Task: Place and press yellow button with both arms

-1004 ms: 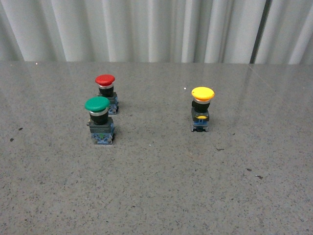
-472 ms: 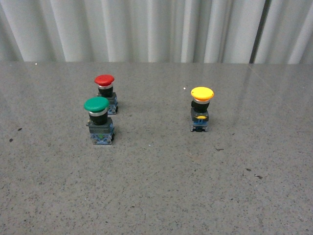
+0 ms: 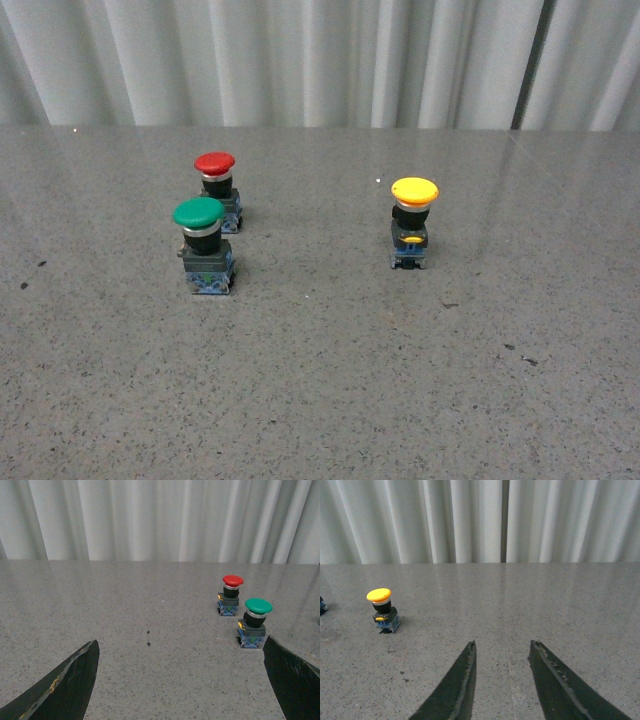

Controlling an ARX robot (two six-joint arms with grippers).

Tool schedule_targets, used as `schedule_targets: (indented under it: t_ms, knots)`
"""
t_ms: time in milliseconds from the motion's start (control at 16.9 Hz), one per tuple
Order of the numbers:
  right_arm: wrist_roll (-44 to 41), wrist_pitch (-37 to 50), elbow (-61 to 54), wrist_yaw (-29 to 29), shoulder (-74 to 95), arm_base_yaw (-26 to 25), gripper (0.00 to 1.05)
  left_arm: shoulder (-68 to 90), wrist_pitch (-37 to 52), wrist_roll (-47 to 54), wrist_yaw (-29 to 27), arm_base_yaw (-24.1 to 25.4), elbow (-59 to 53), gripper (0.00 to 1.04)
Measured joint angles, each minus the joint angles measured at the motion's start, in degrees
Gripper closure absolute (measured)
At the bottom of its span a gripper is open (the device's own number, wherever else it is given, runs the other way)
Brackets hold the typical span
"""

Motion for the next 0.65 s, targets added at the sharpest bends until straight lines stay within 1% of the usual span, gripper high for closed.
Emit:
schedule_targets:
  t_ms: [118, 177, 354, 413, 472, 649]
  knots:
    - [0.0, 0.0, 0.0, 0.0, 0.0, 0.0, 0.54, 0.0, 0.0, 0.0, 0.0, 0.0, 0.0, 0.07]
    - [0.0, 0.0, 0.0, 0.0, 0.0, 0.0, 0.41, 0.0, 0.0, 0.0, 0.0, 0.0, 0.0, 0.07]
    - [0.0, 0.0, 0.0, 0.0, 0.0, 0.0, 0.08, 0.0, 0.0, 0.0, 0.0, 0.0, 0.0, 0.07]
    - [0.0, 0.0, 0.0, 0.0, 0.0, 0.0, 0.05, 0.0, 0.0, 0.0, 0.0, 0.0, 0.0, 0.07]
    - [0.0, 0.0, 0.0, 0.0, 0.0, 0.0, 0.07, 0.0, 0.0, 0.0, 0.0, 0.0, 0.0, 0.07]
    - [0.0, 0.0, 0.0, 0.0, 0.0, 0.0, 0.06, 0.0, 0.0, 0.0, 0.0, 0.0, 0.0, 0.07]
